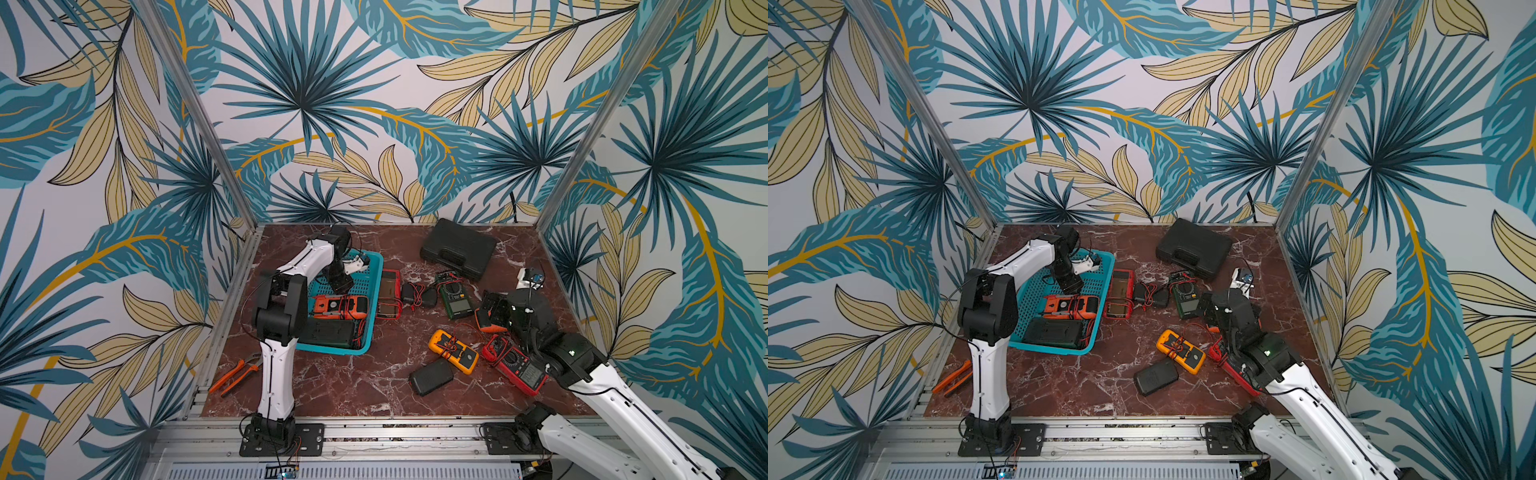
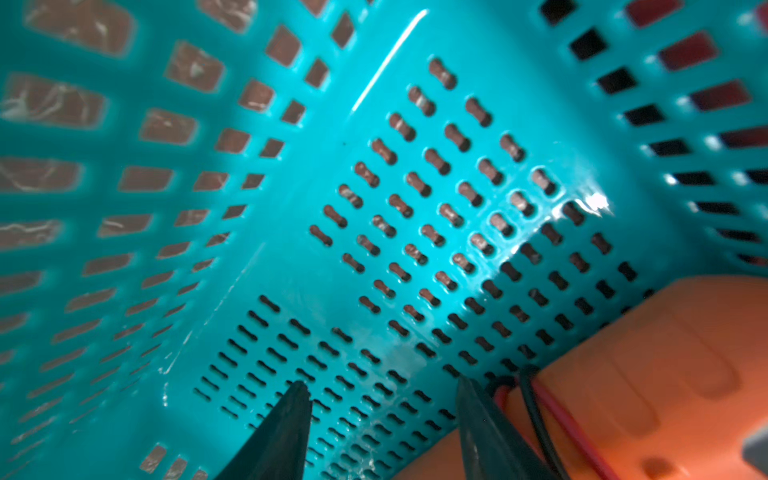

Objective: Put the multimeter into the basket
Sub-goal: Place the multimeter in the basket.

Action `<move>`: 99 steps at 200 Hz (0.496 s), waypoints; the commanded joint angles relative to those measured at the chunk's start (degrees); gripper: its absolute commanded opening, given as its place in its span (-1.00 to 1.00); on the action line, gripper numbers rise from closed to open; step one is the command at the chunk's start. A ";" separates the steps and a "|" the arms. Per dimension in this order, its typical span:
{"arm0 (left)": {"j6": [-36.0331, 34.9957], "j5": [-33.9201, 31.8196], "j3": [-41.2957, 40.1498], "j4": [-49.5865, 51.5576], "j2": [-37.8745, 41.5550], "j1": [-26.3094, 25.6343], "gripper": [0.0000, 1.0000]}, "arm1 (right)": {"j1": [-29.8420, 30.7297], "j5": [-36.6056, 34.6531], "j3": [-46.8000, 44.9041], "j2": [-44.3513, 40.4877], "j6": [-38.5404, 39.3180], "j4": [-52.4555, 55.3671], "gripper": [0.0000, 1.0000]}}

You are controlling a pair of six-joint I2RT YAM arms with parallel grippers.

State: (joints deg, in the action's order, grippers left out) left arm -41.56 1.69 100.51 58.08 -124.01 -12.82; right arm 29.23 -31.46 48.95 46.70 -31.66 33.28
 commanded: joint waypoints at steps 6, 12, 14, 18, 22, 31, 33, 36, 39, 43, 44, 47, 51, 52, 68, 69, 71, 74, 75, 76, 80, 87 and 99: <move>2.00 -0.37 -0.70 1.69 3.37 0.69 0.42 | -0.13 -0.40 -0.36 -0.02 0.55 1.19 0.99; 2.98 -1.18 -0.33 1.21 4.03 0.85 0.46 | -0.09 -0.28 -0.19 0.19 0.68 1.39 0.99; 3.33 -1.50 -0.12 0.97 4.34 0.99 0.46 | -0.13 -0.20 -0.18 0.23 0.71 1.51 0.99; 3.93 -1.85 0.14 0.80 4.87 1.08 0.51 | -0.12 -0.10 -0.09 0.39 0.79 1.68 0.99; 4.46 -2.11 0.46 0.66 5.41 1.19 0.56 | -0.12 0.06 0.00 0.54 0.84 1.94 0.99; 5.89 -3.06 0.89 0.19 7.00 1.48 0.63 | -0.04 0.20 0.35 1.06 0.85 2.44 0.99; 6.19 -3.22 0.95 0.08 7.37 1.48 0.65 | -0.05 0.18 0.40 1.17 0.82 2.52 0.99; 6.62 -3.34 0.95 -0.10 8.04 1.48 0.70 | -0.05 0.24 0.44 1.26 0.77 2.64 0.99; 7.01 -3.47 0.90 -0.27 8.69 1.48 0.74 | -0.08 0.27 0.45 1.41 0.80 2.67 0.99; 7.61 -3.62 0.78 -0.53 9.57 1.48 0.79 | -0.10 0.34 0.45 1.64 0.81 2.71 0.99; 7.71 -3.62 0.81 -0.61 9.83 1.48 0.79 | -0.12 0.34 0.45 1.69 0.81 2.74 0.99; 8.15 -3.63 0.67 -0.78 10.53 1.48 0.81 | -0.10 0.43 0.45 1.88 0.81 2.89 0.99; 8.67 -3.45 0.48 -0.98 11.49 1.48 0.83 | -0.07 0.49 0.45 2.09 0.81 2.89 0.99; 8.90 -3.36 0.48 -0.97 11.72 1.48 0.84 | -0.11 0.46 0.45 2.13 0.81 2.96 0.99; 11.46 -2.11 -0.59 -1.09 15.88 1.30 0.99 | -0.06 0.41 0.52 3.03 0.65 3.19 0.99; 11.61 -1.95 -0.72 -1.11 16.15 1.22 0.99 | -0.06 0.38 0.53 3.09 0.64 3.19 0.99; 11.95 -1.76 -1.07 -1.19 16.82 1.11 0.99 | -0.12 0.36 0.53 3.19 0.72 3.26 0.99; 12.47 -1.44 -1.57 -1.40 17.71 0.94 1.00 | -0.06 0.39 0.61 3.33 0.65 3.28 0.99; 12.60 -1.35 -1.73 -1.49 18.12 0.86 1.00 | -0.10 0.42 0.62 3.41 0.64 3.33 0.99; 12.76 -1.26 -1.90 -1.53 18.46 0.82 1.00 | -0.12 0.43 0.66 3.45 0.73 3.35 0.99; 13.29 -0.84 -2.73 -1.78 19.81 0.37 1.00 | -0.13 0.28 0.83 3.73 0.72 3.50 0.99; 14.59 -0.40 -4.24 -2.18 22.28 -0.73 1.00 | -0.13 0.08 1.09 4.20 0.48 3.89 0.99; 17.03 0.16 -7.16 -2.95 26.39 -3.49 1.00 | -0.12 -0.92 1.92 5.11 0.25 5.12 0.99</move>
State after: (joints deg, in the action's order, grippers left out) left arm -30.63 -0.60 98.24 56.29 -105.19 -12.23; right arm 29.23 -31.24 49.10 50.59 -31.27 35.59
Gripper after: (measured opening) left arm 0.999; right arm 0.994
